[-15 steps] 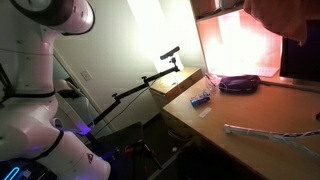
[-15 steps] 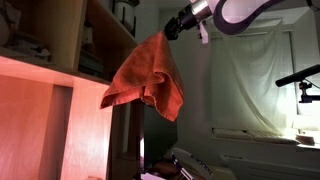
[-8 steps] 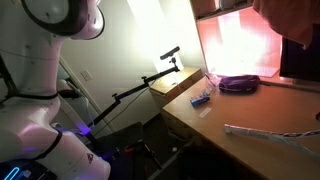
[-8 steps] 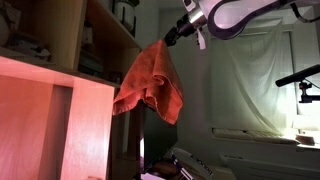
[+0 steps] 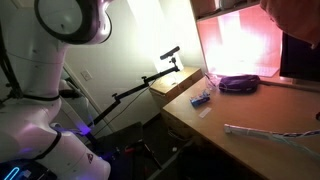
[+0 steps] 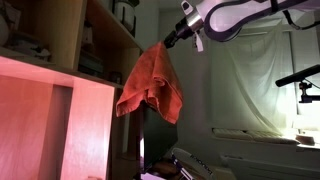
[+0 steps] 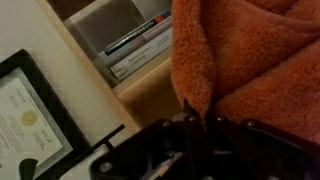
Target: Pick up the towel and wipe the screen of the computer monitor
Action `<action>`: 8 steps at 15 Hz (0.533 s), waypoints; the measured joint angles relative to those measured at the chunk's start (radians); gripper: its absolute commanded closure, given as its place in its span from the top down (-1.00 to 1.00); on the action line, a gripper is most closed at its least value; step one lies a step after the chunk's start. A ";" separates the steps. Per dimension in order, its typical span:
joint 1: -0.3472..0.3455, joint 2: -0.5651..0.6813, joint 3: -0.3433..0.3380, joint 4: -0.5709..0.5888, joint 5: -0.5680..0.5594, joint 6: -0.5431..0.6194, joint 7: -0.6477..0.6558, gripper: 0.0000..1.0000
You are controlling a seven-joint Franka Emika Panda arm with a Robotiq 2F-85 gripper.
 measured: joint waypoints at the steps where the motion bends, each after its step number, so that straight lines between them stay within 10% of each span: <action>1: 0.000 0.006 -0.001 0.009 0.002 -0.003 0.000 -0.96; 3: 0.000 0.017 -0.001 0.026 0.004 -0.008 0.001 -0.96; 4: 0.000 0.021 -0.001 0.033 0.004 -0.010 0.001 -0.34; 8: 0.001 0.027 -0.002 0.054 0.005 -0.052 0.002 0.09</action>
